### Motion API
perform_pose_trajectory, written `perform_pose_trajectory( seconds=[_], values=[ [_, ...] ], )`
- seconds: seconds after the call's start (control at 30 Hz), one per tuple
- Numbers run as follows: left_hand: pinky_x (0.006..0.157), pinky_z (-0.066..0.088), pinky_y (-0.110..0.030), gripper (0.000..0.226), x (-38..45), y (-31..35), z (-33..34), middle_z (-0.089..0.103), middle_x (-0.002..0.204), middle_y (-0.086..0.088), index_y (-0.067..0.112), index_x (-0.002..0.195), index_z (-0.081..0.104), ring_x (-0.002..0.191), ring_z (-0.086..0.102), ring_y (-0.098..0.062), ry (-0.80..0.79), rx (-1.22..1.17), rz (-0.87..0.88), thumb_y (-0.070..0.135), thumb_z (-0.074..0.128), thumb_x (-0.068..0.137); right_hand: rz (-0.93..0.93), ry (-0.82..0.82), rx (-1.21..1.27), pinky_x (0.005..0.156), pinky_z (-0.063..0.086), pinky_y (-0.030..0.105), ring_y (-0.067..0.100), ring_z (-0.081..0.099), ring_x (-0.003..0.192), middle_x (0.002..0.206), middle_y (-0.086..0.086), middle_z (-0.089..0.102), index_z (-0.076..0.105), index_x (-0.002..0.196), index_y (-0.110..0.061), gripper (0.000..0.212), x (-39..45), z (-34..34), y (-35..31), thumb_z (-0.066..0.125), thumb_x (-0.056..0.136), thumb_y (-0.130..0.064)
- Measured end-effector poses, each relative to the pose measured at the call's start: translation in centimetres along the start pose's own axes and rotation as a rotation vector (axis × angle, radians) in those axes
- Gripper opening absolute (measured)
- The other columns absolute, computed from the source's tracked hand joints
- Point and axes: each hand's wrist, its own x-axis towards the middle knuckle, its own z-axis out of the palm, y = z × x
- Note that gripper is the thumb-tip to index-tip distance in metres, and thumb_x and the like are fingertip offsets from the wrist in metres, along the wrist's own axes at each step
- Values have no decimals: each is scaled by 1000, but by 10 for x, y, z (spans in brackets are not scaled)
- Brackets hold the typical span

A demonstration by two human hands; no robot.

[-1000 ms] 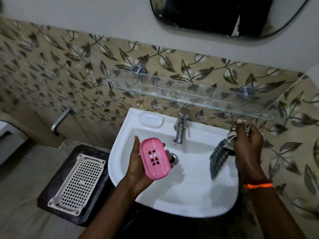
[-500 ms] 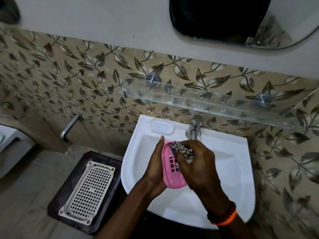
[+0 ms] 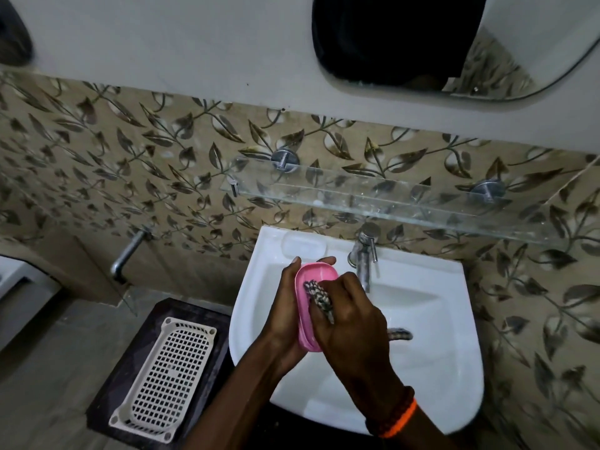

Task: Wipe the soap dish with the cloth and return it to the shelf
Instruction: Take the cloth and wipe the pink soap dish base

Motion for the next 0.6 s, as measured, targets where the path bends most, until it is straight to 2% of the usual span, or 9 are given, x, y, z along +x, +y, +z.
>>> perform_pose_trajectory(
  seconds=[0.1, 0.2, 0.33, 0.4, 0.5, 0.53, 0.6],
  values=[
    [66, 59, -28, 58, -2, 9, 3, 74, 83, -6, 22, 131, 73, 76, 73, -18, 4, 47, 13, 64, 47, 98, 14, 59, 68, 49, 55, 38, 32, 65, 63, 89, 12, 64, 71, 96, -4, 15, 0, 2, -2, 77, 85, -13],
    [68, 60, -29, 60, -1, 11, 8, 74, 82, -6, 23, 130, 73, 77, 73, -18, 48, 101, 43, 66, 44, 99, 66, 121, 144, 58, 57, 41, 31, 65, 71, 90, 11, 65, 69, 98, -3, 16, 3, 3, -2, 76, 87, -12],
    [65, 62, -30, 61, -3, 14, 13, 70, 84, -14, 21, 125, 73, 72, 70, -23, 44, 39, 102, 67, 47, 95, 143, 39, 177, 70, 59, 40, 31, 67, 82, 94, 10, 68, 69, 105, -7, 22, -14, 1, -4, 75, 87, -18],
    [69, 63, -31, 61, -6, 7, 15, 75, 90, -16, 20, 122, 76, 78, 74, -25, 54, 50, 90, 66, 48, 94, 178, 44, 186, 74, 59, 43, 32, 68, 87, 99, 10, 68, 68, 108, -7, 23, -15, -1, -1, 73, 89, -20],
    [80, 62, -32, 60, -8, -7, 18, 80, 110, -14, 16, 116, 80, 98, 78, -25, 75, 82, 23, 63, 48, 98, 170, 115, 173, 78, 57, 41, 31, 67, 91, 102, 12, 69, 67, 109, -6, 22, 5, -7, 3, 72, 91, -18],
    [80, 62, -32, 61, -8, -6, 19, 80, 111, -14, 16, 118, 80, 100, 78, -25, 78, 93, 16, 64, 48, 98, 149, 100, 161, 79, 56, 39, 30, 67, 92, 103, 12, 68, 67, 110, -6, 22, 9, -8, 3, 71, 91, -17],
    [73, 63, -32, 62, -8, 5, 17, 80, 101, -14, 19, 122, 77, 90, 78, -24, 78, 133, 52, 67, 45, 99, 98, 28, 152, 77, 56, 38, 29, 67, 90, 102, 11, 68, 68, 110, -6, 21, 5, -7, 0, 69, 92, -17]
  ],
)
